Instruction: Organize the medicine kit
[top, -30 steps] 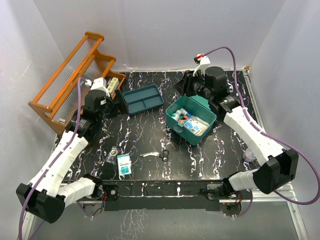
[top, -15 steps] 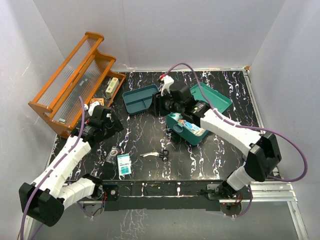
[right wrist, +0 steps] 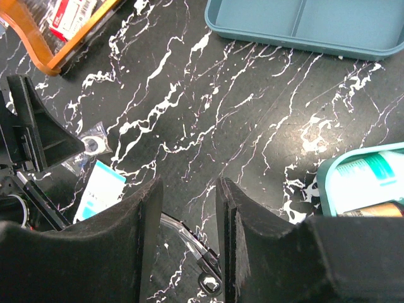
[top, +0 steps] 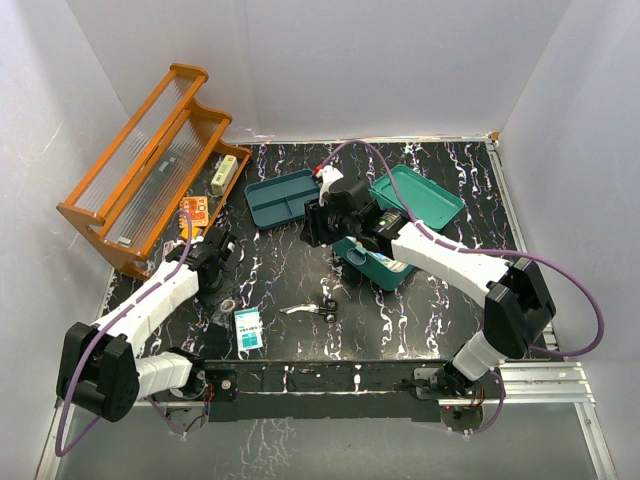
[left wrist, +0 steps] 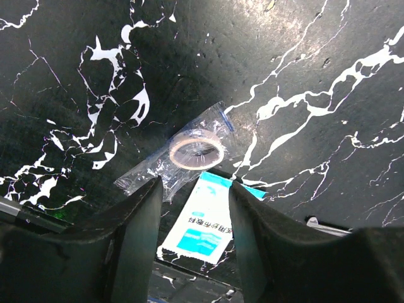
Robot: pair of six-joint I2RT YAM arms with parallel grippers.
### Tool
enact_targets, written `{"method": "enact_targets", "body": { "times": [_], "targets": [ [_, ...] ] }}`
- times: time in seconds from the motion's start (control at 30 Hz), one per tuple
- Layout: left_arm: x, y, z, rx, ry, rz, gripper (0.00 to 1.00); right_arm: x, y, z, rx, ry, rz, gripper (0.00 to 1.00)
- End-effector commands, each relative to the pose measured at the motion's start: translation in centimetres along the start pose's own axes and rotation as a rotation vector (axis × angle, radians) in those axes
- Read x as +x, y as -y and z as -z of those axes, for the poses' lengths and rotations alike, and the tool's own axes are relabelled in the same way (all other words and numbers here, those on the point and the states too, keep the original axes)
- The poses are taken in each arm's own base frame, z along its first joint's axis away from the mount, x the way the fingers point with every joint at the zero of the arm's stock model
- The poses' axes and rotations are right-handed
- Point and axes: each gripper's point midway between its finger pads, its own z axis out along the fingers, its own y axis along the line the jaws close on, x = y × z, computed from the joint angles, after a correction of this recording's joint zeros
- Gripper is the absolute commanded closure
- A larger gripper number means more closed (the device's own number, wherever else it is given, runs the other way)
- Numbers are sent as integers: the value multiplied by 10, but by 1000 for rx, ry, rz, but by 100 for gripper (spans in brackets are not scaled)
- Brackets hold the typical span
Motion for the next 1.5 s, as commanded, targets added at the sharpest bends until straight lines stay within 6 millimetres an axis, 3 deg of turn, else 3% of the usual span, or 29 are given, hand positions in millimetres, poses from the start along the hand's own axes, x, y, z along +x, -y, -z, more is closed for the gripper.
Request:
{"method": "enact_targets", "body": {
  "times": [0.0, 0.2, 0.3, 0.67, 0.87, 1.0, 1.2, 1.47],
  "targets": [
    [6, -7, -6, -21, -24, -12, 57, -17, -8, 12, -9, 75, 5, 64],
    [1, -13, -14, -75, -5, -34, 65, -15, -6, 13, -3, 72, 4, 67],
    [1, -19, -19, -104, 6, -31, 65, -14, -6, 12, -2, 69, 3, 68],
    [14, -15, -42, -81, -45, -46, 66, -9, -3, 6, 7, 44, 7, 70],
    [13, -17, -47, -100, -40, -58, 77, -11, 0, 5, 23, 51, 14, 71],
    [2, -14, -43, -93, 2, -64, 86, -17, 3, 7, 45, 69, 24, 71],
    [-20, 9, -26, 31, 91, -93, 94, -39, 15, 22, 134, 179, 26, 73],
    [-70, 73, 27, 303, 234, -206, 95, -86, 44, 71, 313, 435, -35, 73]
  ]
}}
